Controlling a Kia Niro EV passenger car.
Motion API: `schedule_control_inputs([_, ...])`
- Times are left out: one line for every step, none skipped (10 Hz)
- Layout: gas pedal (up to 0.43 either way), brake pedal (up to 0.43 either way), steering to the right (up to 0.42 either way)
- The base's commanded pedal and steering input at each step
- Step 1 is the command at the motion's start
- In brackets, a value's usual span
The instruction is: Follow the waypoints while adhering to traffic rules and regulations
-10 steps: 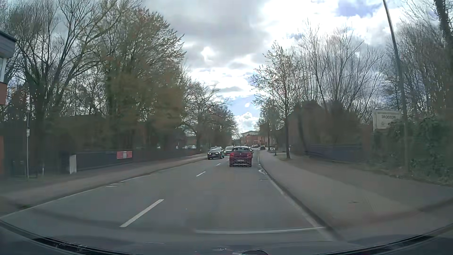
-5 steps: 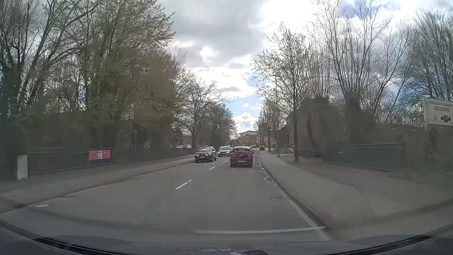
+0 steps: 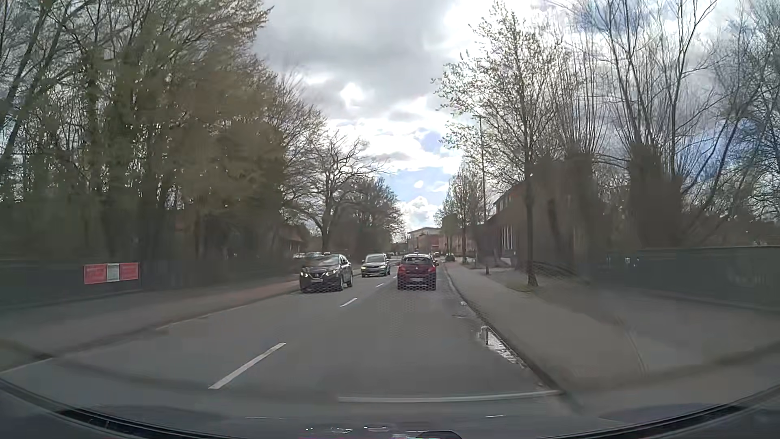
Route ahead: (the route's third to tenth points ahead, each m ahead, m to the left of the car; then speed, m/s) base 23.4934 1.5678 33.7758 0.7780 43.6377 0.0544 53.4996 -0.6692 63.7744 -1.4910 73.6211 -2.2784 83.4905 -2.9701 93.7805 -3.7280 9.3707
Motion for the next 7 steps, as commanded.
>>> schedule_control_inputs([0.138, 0.0, 0.006])
schedule_control_inputs([0.138, 0.0, 0.005])
schedule_control_inputs([0.138, 0.0, 0.006])
schedule_control_inputs([0.138, 0.0, 0.006])
schedule_control_inputs([0.138, 0.0, 0.005])
schedule_control_inputs([0.138, 0.0, 0.006])
schedule_control_inputs([0.138, 0.0, 0.006])
